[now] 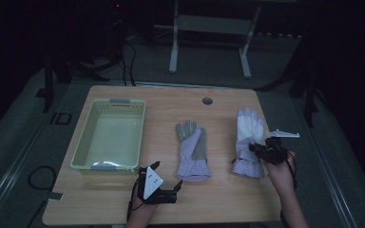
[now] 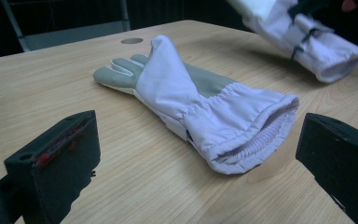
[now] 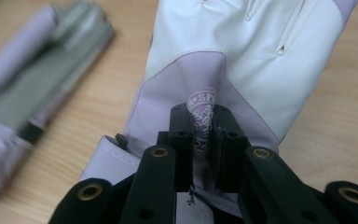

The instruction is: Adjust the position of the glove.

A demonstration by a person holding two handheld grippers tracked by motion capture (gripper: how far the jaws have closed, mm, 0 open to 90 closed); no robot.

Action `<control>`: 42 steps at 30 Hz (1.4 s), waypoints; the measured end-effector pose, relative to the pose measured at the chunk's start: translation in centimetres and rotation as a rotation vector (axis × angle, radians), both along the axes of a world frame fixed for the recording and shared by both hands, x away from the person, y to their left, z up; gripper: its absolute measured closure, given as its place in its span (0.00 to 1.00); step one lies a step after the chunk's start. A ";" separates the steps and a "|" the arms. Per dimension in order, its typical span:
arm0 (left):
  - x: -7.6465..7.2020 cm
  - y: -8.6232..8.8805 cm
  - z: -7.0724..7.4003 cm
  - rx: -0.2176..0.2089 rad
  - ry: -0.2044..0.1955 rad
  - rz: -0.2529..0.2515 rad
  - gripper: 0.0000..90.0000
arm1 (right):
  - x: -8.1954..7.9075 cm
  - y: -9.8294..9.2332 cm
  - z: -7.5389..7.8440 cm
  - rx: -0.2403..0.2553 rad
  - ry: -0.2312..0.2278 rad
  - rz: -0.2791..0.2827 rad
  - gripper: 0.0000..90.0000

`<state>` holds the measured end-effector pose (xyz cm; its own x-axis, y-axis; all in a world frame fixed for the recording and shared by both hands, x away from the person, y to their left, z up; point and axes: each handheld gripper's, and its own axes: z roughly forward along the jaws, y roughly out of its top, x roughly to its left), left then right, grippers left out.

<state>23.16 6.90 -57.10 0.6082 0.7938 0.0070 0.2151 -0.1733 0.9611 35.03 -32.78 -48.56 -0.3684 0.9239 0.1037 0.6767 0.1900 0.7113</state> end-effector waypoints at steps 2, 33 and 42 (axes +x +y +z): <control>0.0 0.0 0.0 0.001 -0.001 -0.001 0.00 | 0.0 0.3 1.0 0.014 -0.008 -0.005 0.89; -0.1 0.1 0.0 -0.014 -0.003 -0.022 0.00 | -1.3 14.7 7.9 0.085 -0.067 0.110 0.89; 0.1 0.3 0.0 -0.036 0.013 -0.036 0.00 | -1.3 17.7 6.2 0.061 -0.028 0.152 0.89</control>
